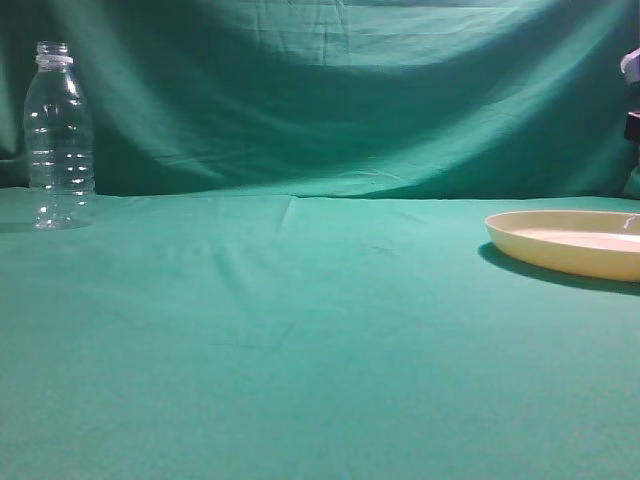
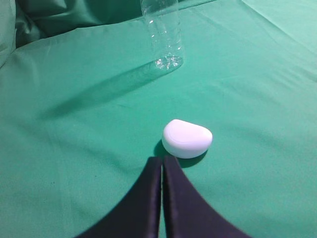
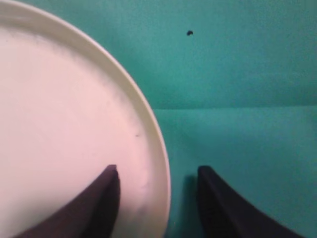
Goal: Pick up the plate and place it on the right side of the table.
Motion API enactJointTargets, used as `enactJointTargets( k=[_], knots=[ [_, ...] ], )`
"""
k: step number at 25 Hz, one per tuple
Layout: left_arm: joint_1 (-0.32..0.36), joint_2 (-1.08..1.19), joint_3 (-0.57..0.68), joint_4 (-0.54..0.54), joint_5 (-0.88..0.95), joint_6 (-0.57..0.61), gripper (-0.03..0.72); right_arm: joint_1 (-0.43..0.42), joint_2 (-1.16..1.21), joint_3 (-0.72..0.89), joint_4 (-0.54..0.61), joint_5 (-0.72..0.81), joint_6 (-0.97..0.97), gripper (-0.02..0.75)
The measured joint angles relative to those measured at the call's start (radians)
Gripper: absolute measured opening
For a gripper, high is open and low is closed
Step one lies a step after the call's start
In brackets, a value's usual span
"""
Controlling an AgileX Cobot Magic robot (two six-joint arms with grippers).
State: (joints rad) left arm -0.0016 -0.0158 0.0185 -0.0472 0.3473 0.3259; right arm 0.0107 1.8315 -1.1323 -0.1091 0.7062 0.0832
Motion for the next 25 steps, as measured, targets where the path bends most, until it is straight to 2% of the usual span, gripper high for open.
enactJointTargets(
  k=[2,6,8,9,10,11,13,21,25],
  knots=[
    [0.0,0.0,0.0,0.0,0.0,0.0,0.0,0.0,-0.015,-0.036,0.01,0.06,0.012,0.416],
    [0.0,0.0,0.0,0.0,0.0,0.0,0.0,0.0,-0.104,-0.117,0.062,0.172,0.02,0.412],
    [0.0,0.0,0.0,0.0,0.0,0.0,0.0,0.0,-0.176,-0.133,0.101,0.201,-0.004,0.242],
    [0.0,0.0,0.0,0.0,0.0,0.0,0.0,0.0,-0.176,-0.133,0.101,0.201,-0.004,0.242],
    [0.0,0.0,0.0,0.0,0.0,0.0,0.0,0.0,-0.22,-0.137,0.124,0.213,-0.024,0.172],
    [0.0,0.0,0.0,0.0,0.0,0.0,0.0,0.0,-0.314,-0.14,0.166,0.24,-0.055,0.06],
    [0.0,0.0,0.0,0.0,0.0,0.0,0.0,0.0,-0.402,-0.14,0.193,0.268,-0.067,0.0],
    [0.0,0.0,0.0,0.0,0.0,0.0,0.0,0.0,-0.774,-0.131,0.276,0.351,-0.146,0.0],
    [0.0,0.0,0.0,0.0,0.0,0.0,0.0,0.0,-0.963,-0.037,0.318,0.334,-0.153,0.0]
  ],
)
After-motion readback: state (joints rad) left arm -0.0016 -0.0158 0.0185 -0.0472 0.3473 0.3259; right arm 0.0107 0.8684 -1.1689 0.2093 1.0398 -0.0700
